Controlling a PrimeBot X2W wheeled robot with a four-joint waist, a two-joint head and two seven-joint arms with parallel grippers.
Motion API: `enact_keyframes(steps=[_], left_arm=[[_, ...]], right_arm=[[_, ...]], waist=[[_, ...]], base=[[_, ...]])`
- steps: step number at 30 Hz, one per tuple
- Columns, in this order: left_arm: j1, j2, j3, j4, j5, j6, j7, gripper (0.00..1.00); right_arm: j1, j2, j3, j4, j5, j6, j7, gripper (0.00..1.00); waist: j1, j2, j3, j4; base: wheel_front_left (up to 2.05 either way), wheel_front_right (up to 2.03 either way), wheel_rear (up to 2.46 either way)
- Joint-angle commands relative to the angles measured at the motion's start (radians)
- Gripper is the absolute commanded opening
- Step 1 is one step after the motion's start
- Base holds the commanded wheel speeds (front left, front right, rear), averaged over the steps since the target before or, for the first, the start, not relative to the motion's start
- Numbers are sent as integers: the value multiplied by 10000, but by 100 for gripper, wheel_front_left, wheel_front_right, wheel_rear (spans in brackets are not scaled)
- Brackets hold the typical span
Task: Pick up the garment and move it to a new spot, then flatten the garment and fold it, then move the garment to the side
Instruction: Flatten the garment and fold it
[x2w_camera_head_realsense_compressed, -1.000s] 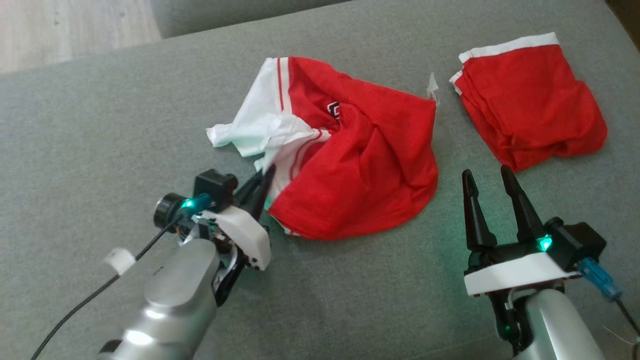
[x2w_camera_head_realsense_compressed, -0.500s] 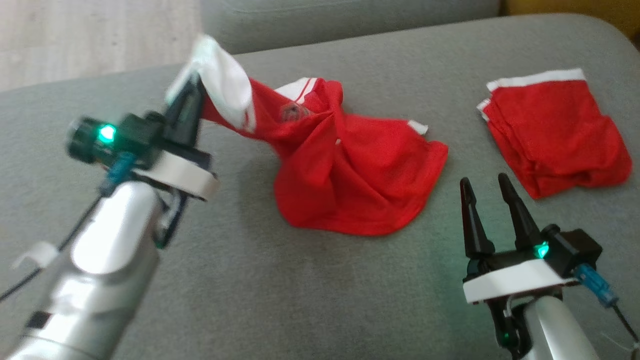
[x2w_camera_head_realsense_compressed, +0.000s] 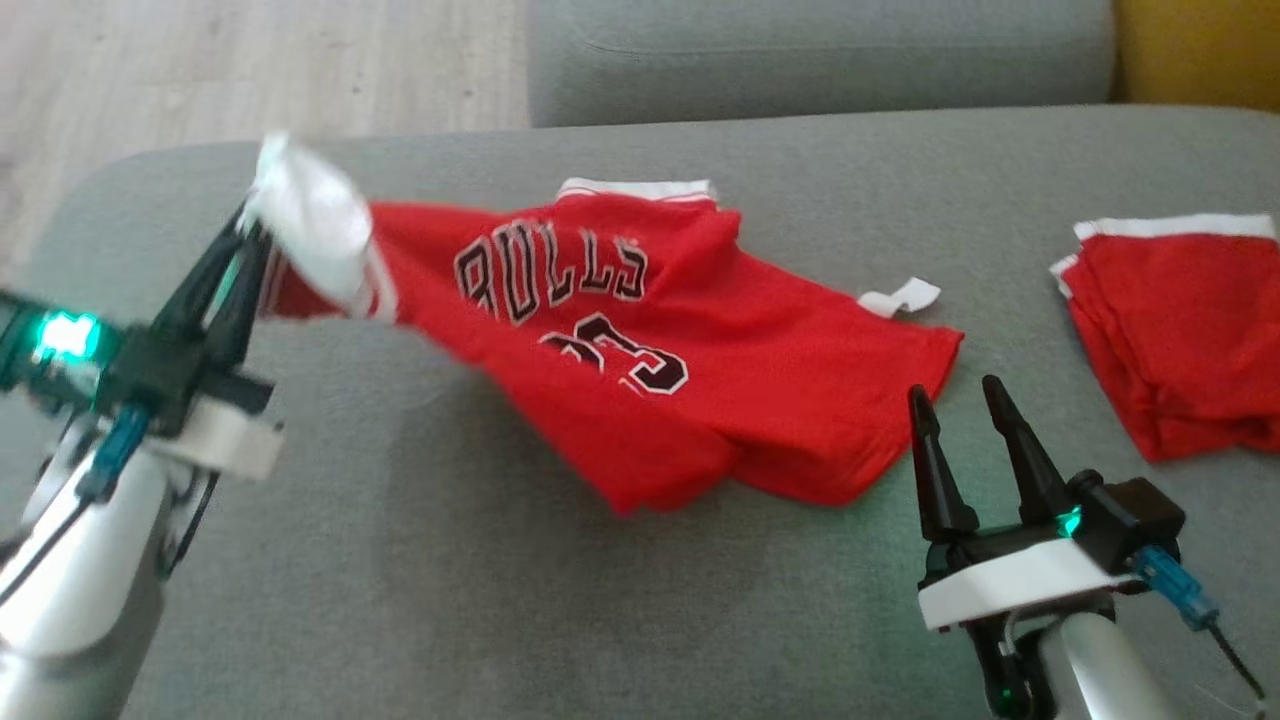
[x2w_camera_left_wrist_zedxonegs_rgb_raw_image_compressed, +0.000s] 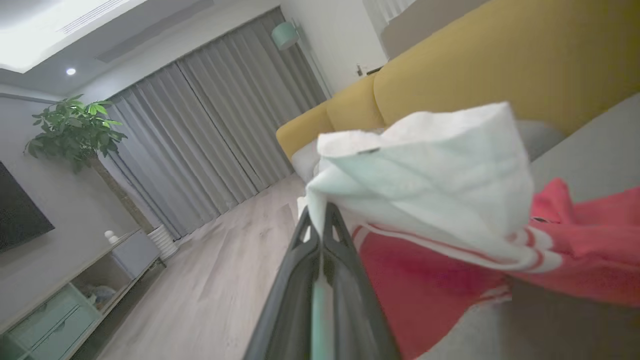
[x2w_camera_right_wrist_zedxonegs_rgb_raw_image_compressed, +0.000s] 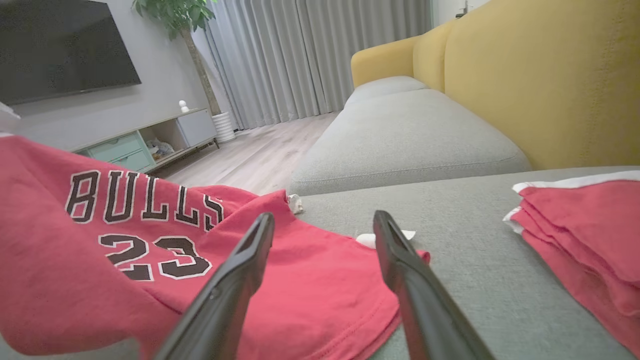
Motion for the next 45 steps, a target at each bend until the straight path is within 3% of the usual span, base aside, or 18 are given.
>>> enact_keyframes(steps=[1,6,7,8,9,15,22,31,36,45], left_arm=[[-205,600,549,-215,120,103,-50,0],[900,778,622,508,0,231,-50,0],[1042,713,628,678,-107,241,-20,40],[1141,656,607,778,-170,231,-12,98],[1201,584,620,822,-232,269,-14,100],[1368,12,1071,417,-693,729,-43,100],[1939,-989,1864,-1549,-1283,1216,-48,100],[3390,-2384,1903,-2862,-1524,1399,-50,100],[4049,-3110,1995,-3051,-1440,1302,-50,100],[3692,-3466,2159,-2831,-853,740,-50,100]], right_arm=[[-130,-37,259,-272,-92,-7,-109,100],[-80,-37,303,-164,-138,-7,-109,100],[-68,-37,312,-146,-151,-7,-109,100],[-55,-37,318,-132,-161,-7,-109,100],[-43,-37,318,-123,-169,-7,-109,100],[-42,-37,236,-133,-278,-7,-109,100],[-14,-37,-4,-372,-358,-7,-109,100],[129,-37,-53,-410,-384,-7,-109,100],[5,-37,-135,-336,-509,-7,-108,100],[-1199,-37,-1339,208,-1297,-7,499,100]], waist=[[0,-1,-99,168],[0,-1,-293,405],[0,-1,-329,432],[0,-1,-355,451],[0,-1,-374,471],[0,-1,-542,571],[0,-1,-721,610],[0,-1,-733,534],[0,-1,-500,470],[0,-1,134,652]], base=[[0,0,0],[0,0,0],[0,0,0],[0,0,0],[0,0,0],[0,0,0],[0,0,0],[0,0,0],[0,0,0],[0,0,0]])
